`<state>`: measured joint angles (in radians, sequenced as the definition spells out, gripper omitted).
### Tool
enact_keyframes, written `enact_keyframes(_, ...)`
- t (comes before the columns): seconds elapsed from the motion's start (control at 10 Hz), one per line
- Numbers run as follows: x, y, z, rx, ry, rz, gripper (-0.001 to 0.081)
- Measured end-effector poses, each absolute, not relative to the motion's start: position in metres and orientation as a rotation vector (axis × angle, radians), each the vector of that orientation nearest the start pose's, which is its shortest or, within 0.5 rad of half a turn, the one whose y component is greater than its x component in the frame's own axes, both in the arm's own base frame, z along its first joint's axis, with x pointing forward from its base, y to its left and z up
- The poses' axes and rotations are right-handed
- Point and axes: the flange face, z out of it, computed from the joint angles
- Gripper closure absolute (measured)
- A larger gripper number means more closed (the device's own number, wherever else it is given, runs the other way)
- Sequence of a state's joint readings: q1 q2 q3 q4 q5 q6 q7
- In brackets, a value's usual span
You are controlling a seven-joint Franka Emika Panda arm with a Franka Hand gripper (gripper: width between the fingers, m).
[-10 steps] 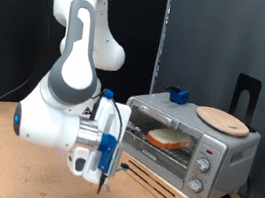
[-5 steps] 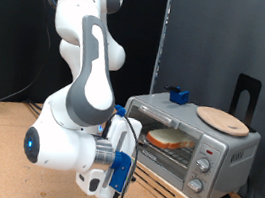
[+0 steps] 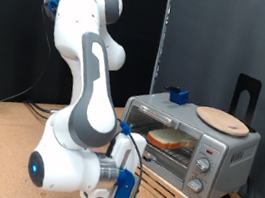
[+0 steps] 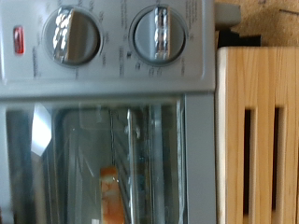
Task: Make a piece of toast with the oven
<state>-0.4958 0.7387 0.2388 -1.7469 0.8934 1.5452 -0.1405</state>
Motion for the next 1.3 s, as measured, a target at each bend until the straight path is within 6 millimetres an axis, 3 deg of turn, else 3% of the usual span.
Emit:
enact_keyframes(0.7, 0.637, -0.012, 0.162, -1.859, 0.366, 0.747, -0.0003)
enact_keyframes(1.3, 0.633, 0.008, 0.152, -1.811, 0.356, 0.813, -0.0003)
